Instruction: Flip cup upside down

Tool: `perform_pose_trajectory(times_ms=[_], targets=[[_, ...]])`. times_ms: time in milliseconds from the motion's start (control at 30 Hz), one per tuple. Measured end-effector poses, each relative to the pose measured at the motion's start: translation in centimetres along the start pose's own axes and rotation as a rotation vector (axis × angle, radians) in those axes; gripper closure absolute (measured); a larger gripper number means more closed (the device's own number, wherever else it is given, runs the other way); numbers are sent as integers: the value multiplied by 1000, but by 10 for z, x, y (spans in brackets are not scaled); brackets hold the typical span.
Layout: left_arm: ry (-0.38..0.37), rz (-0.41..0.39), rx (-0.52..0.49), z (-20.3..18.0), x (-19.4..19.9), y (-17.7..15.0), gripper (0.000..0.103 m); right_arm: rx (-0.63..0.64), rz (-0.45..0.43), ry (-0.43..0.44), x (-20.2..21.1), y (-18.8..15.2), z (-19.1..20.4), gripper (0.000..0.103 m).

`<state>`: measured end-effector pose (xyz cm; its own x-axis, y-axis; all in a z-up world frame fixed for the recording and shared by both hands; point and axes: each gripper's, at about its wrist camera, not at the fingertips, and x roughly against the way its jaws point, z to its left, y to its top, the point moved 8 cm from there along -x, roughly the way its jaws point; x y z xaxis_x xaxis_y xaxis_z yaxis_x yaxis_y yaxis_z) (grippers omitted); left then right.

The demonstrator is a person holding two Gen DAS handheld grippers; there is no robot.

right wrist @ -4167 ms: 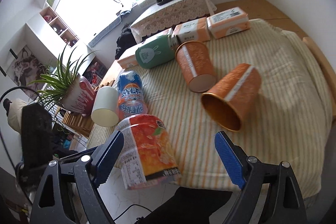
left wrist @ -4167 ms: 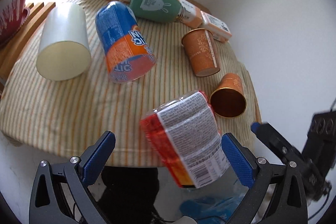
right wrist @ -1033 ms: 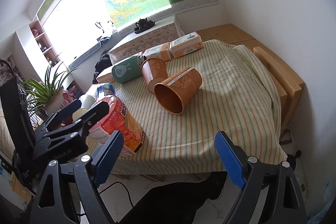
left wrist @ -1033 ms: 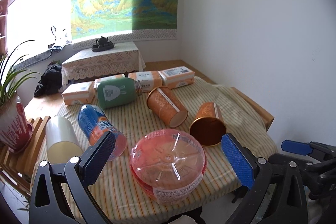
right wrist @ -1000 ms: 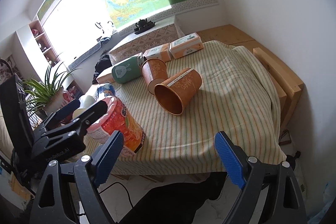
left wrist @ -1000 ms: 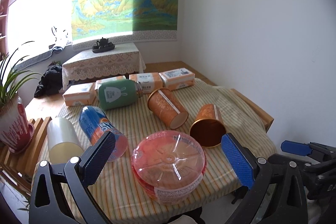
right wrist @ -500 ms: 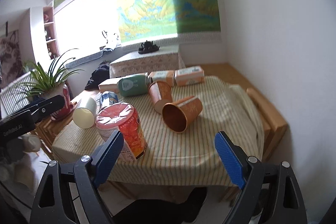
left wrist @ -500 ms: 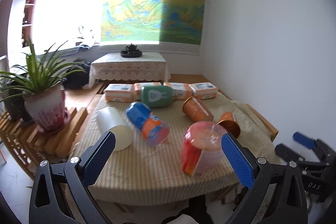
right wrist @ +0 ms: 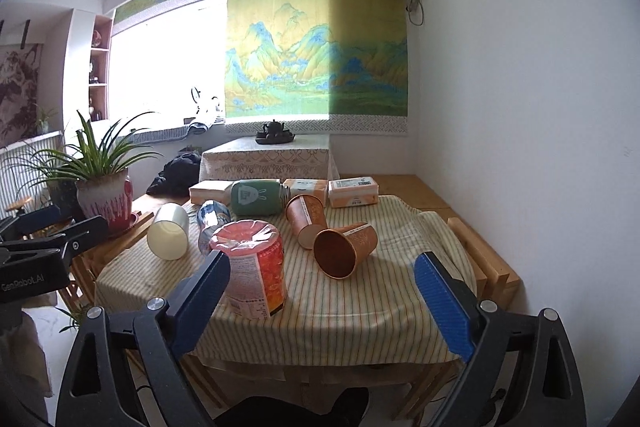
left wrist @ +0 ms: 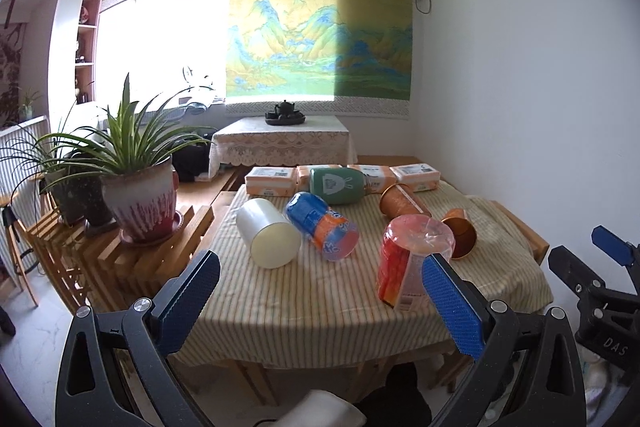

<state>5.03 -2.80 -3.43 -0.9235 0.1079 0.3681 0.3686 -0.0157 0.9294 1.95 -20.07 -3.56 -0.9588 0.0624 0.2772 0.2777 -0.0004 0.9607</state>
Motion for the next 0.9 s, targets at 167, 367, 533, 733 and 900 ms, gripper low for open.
perform_pose_trajectory(times_ms=[167, 367, 533, 733, 900], targets=[[6, -3, 9, 0, 10, -5, 1, 10, -11, 1, 10, -3, 8, 9], [6, -4, 5, -3, 19, -10, 1, -15, -11, 1, 15, -8, 6, 5], [8, 7, 5, -5, 19, -16, 1, -22, 4, 3, 14, -15, 6, 3], [13, 14, -2, -8, 17, -21, 1, -18, 9, 4, 12, -18, 9, 2], [13, 15, 2, -8, 16, -22, 1, -20, 11, 4, 11, -18, 9, 2]])
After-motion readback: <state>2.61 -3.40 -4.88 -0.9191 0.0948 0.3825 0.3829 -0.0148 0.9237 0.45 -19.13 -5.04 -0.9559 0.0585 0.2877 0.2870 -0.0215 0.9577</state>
